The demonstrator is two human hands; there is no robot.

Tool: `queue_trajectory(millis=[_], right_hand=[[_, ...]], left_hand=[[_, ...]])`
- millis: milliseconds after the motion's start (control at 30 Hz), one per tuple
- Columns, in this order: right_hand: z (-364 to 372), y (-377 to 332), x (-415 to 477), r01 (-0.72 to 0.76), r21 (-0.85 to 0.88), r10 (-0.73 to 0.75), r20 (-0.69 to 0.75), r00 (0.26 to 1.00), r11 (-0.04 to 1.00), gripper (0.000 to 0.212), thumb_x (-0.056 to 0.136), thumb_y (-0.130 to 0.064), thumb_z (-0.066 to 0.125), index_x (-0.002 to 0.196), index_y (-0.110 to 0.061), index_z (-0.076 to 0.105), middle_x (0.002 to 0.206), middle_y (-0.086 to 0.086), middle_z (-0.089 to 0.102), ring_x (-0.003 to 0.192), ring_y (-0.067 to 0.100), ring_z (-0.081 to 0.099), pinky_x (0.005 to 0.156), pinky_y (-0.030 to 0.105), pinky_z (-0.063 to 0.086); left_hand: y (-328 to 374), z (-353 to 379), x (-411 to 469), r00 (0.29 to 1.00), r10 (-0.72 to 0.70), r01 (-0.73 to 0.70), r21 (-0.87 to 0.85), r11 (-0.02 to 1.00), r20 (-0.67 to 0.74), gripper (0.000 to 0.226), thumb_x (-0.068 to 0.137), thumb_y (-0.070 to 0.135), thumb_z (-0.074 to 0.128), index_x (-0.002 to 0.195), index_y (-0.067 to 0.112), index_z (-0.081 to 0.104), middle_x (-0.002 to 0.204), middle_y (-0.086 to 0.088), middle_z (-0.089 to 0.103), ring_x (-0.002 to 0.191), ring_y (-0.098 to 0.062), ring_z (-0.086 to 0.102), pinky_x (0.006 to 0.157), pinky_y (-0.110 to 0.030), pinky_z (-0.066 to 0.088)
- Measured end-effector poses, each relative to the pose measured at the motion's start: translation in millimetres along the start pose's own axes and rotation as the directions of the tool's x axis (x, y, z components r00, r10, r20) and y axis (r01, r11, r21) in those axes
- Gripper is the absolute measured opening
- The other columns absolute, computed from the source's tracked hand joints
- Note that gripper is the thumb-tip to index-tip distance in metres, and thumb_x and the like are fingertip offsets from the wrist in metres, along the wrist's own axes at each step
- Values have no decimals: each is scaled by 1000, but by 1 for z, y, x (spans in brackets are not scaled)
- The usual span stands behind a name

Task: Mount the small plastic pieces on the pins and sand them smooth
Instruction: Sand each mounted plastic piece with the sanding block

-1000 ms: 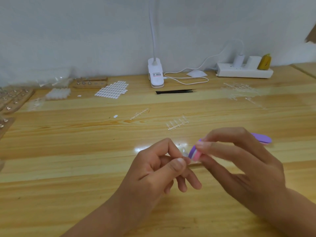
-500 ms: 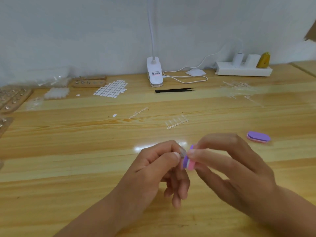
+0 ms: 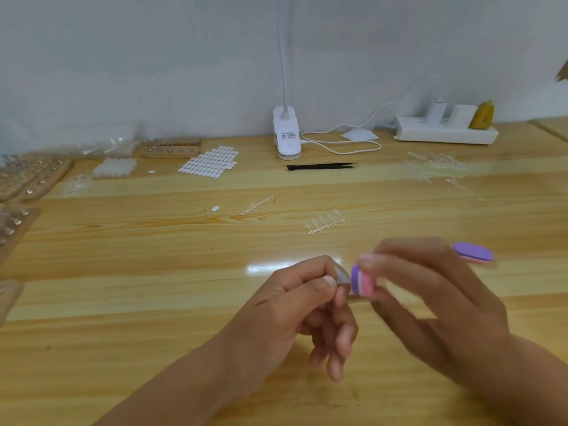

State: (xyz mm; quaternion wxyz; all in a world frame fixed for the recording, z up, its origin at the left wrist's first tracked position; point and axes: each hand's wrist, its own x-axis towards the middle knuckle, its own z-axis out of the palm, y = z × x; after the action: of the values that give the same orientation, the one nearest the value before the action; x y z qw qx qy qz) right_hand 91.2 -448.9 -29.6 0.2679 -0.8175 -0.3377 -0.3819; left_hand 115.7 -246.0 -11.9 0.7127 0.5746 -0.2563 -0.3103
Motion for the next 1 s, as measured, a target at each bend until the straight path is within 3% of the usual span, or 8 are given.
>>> queue_trajectory(millis=[33, 133, 267, 433, 567, 733, 867, 1000], right_hand=[[2, -5, -1, 30, 7, -30, 20, 999, 1000, 22, 103, -15, 57, 124, -23, 62, 121, -14, 58, 111, 0, 58, 95, 15, 46], [1, 2, -1, 145, -76, -140, 66, 988, 987, 35, 95, 0, 61, 129, -10, 57, 120, 2, 56, 111, 13, 58, 98, 22, 44], [-1, 10, 3, 23, -76, -24, -18, 1000, 997, 30, 97, -2, 60, 127, -7, 58, 115, 6, 58, 107, 15, 60, 91, 28, 49], [3, 4, -2, 156, -66, -153, 51, 987, 986, 39, 91, 4, 64, 127, -8, 59, 120, 3, 57, 112, 14, 58, 97, 23, 44], [0, 14, 0, -18, -50, 18, -4, 1000, 999, 32, 96, -4, 60, 128, -10, 57, 113, 4, 59, 107, 15, 61, 92, 27, 49], [5, 7, -4, 96, -6, -95, 76, 993, 995, 28, 98, -3, 60, 125, -9, 58, 117, 3, 58, 107, 16, 60, 93, 25, 47], [1, 15, -1, -33, -37, 33, 11, 999, 999, 27, 95, -7, 62, 121, -14, 61, 112, 4, 62, 106, 11, 60, 96, 19, 44], [7, 1, -5, 100, -4, -99, 49, 994, 995, 31, 95, -3, 65, 125, -8, 59, 115, 3, 60, 106, 13, 61, 96, 20, 45]], left_hand=[[0, 0, 0, 1000, -6, 6, -11, 1000, 12, 22, 96, 21, 37, 81, 16, 53, 60, -6, 59, 45, -18, 57, 48, -29, 36], [2, -3, -2, 998, -28, 31, -54, 998, 52, 23, 98, 18, 36, 81, 15, 51, 57, -5, 57, 43, -17, 56, 47, -28, 38], [4, -7, -2, 998, -32, 36, -72, 997, 60, 21, 97, 18, 36, 79, 15, 47, 57, -5, 56, 41, -17, 56, 47, -27, 37], [2, -6, -2, 996, -49, 55, -76, 996, 73, 25, 99, 17, 35, 79, 15, 49, 56, -4, 55, 40, -17, 56, 47, -26, 40], [3, -6, -1, 998, -45, 48, -51, 998, 45, 23, 97, 19, 35, 78, 17, 47, 57, -5, 55, 41, -18, 56, 47, -27, 38], [1, -6, -1, 995, -69, 72, -42, 996, 66, 29, 100, 19, 32, 77, 17, 50, 55, -4, 55, 39, -17, 56, 46, -23, 41], [1, -6, -1, 996, -75, 77, -28, 997, 51, 26, 98, 19, 33, 77, 18, 47, 54, -5, 54, 39, -19, 56, 45, -24, 41], [-1, -5, 0, 997, -76, 76, 39, 996, -1, 26, 98, 21, 33, 78, 11, 48, 52, -4, 53, 38, -19, 55, 48, -28, 39]])
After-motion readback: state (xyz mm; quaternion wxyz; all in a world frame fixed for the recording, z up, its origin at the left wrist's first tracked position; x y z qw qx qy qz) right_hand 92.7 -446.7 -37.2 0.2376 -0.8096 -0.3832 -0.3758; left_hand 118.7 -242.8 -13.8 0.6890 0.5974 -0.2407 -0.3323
